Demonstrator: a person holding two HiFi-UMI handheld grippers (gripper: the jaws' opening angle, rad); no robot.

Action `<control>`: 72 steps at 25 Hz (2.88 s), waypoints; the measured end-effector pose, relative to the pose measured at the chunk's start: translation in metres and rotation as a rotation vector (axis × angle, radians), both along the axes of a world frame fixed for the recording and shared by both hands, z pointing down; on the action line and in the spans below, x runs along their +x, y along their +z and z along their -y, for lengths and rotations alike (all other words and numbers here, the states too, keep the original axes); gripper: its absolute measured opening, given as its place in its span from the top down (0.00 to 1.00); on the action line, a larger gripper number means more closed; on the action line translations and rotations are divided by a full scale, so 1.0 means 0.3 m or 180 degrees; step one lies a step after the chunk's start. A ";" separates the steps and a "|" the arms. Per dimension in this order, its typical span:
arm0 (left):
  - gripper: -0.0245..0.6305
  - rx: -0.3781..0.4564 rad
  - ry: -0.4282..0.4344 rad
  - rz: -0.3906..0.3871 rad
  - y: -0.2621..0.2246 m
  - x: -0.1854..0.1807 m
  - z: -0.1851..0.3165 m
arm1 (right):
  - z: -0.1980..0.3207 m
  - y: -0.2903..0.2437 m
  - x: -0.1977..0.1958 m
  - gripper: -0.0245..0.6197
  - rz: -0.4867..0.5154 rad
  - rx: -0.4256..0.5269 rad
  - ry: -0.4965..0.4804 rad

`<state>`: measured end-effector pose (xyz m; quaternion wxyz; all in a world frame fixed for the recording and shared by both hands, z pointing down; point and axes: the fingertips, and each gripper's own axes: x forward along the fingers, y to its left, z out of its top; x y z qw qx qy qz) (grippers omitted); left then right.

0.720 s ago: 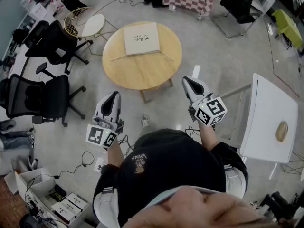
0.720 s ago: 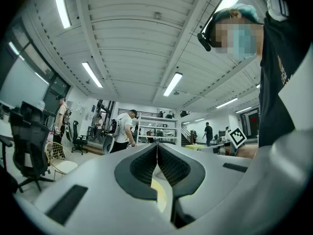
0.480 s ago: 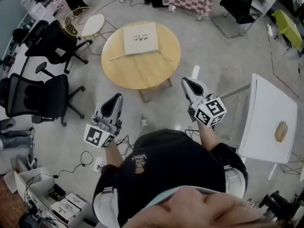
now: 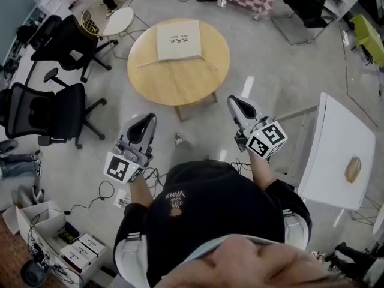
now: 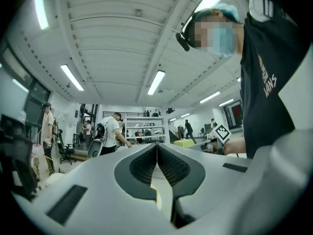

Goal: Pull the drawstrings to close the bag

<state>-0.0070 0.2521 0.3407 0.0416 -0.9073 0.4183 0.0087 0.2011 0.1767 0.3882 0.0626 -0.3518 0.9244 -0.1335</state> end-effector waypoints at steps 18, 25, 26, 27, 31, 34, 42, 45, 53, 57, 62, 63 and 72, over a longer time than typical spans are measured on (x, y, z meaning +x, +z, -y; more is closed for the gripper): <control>0.96 -0.0097 0.0177 -0.0562 0.037 -0.297 0.463 | 0.366 0.016 -0.170 0.96 0.0074 -0.0100 0.0375; 0.96 -0.0241 0.0323 -0.0612 0.065 -0.449 0.664 | 0.529 0.012 -0.294 0.96 0.0063 -0.0095 0.0587; 0.96 -0.0260 0.0377 -0.0635 0.068 -0.465 0.691 | 0.547 0.013 -0.308 0.96 0.0069 -0.0100 0.0629; 0.96 -0.0270 0.0431 -0.0646 0.070 -0.479 0.716 | 0.565 0.015 -0.321 0.96 0.0075 -0.0103 0.0672; 0.96 -0.0261 0.0530 -0.0564 0.090 -0.527 0.800 | 0.618 0.031 -0.360 0.96 0.0066 -0.0097 0.0824; 0.96 -0.0308 0.0529 -0.0572 0.120 -0.565 0.858 | 0.652 0.046 -0.365 0.96 0.0055 -0.0119 0.0935; 0.96 -0.0411 0.0481 -0.0669 0.156 -0.611 0.965 | 0.745 0.051 -0.377 0.96 0.0053 -0.0162 0.0998; 0.96 -0.0404 0.0467 -0.0649 0.160 -0.611 0.997 | 0.799 0.051 -0.384 0.96 0.0022 -0.0159 0.0963; 0.96 -0.0447 0.0296 -0.0710 0.170 -0.612 1.096 | 0.944 0.048 -0.369 0.96 -0.0002 -0.0154 0.0845; 0.96 -0.0453 0.0258 -0.0705 0.175 -0.575 1.147 | 1.000 0.062 -0.347 0.96 -0.0011 -0.0177 0.0787; 0.96 -0.0451 0.0230 -0.0675 0.175 -0.524 1.200 | 1.071 0.064 -0.317 0.96 -0.0025 -0.0189 0.0742; 0.96 -0.0455 0.0210 -0.0680 0.179 -0.519 1.209 | 1.084 0.065 -0.314 0.96 -0.0029 -0.0191 0.0731; 0.96 -0.0410 -0.0085 -0.0624 0.222 -0.526 1.284 | 1.208 0.127 -0.315 0.96 -0.0123 -0.0165 0.0627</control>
